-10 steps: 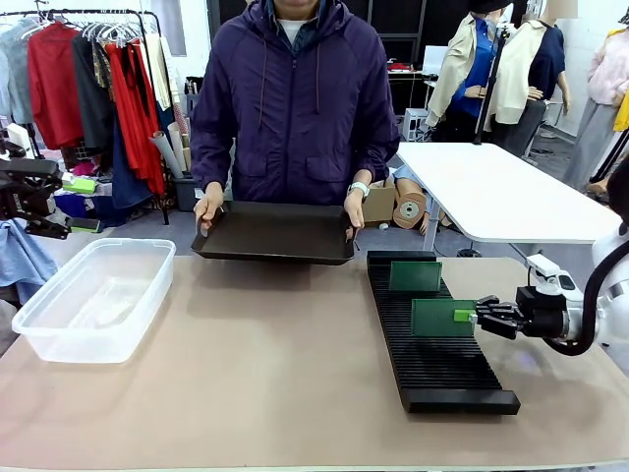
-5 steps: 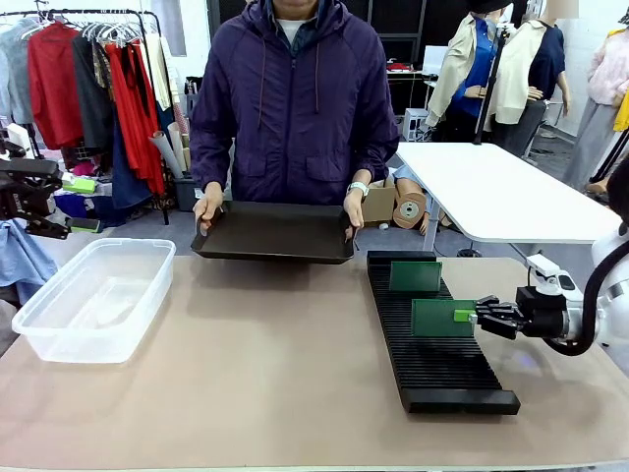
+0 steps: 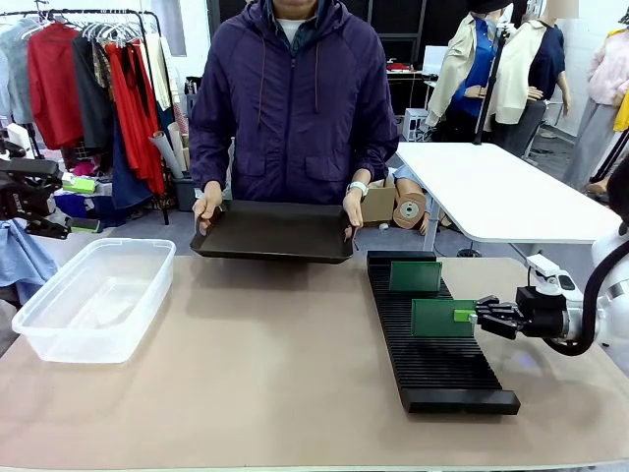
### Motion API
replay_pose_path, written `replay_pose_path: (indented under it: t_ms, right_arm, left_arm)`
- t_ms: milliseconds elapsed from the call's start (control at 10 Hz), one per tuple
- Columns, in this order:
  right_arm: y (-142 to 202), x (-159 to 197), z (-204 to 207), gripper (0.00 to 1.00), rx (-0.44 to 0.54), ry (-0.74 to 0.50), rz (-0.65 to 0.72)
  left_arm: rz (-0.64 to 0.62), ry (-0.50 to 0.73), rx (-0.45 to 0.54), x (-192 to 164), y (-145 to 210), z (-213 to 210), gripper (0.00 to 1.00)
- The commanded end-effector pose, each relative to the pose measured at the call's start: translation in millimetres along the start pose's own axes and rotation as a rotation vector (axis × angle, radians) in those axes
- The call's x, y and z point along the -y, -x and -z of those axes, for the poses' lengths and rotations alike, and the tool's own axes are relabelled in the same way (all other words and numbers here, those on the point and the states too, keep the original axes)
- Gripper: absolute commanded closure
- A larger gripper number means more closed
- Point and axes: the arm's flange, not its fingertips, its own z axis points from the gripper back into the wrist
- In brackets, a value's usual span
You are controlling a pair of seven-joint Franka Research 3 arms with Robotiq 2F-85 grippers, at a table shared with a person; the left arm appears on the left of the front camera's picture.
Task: Sort PCBs into racks and boxes based on the side picked up.
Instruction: If the short side of the Blank PCB is picked up, insert it into the PCB Rack ; if the long side is picked up, place it in the Organizing box.
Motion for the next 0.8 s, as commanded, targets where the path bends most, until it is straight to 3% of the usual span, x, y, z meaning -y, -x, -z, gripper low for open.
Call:
replay_pose_path:
  t_ms: [0,700]
  right_arm:
    - [-4,0,0,1.0,0.001,-0.001,-0.008]
    - [7,9,5,1.0,0.025,-0.047,0.03]
  left_arm:
    - [-0.006,0.001,0.001,2,0,-1,0.0]
    - [-0.006,0.001,0.001,2,0,-1,0.0]
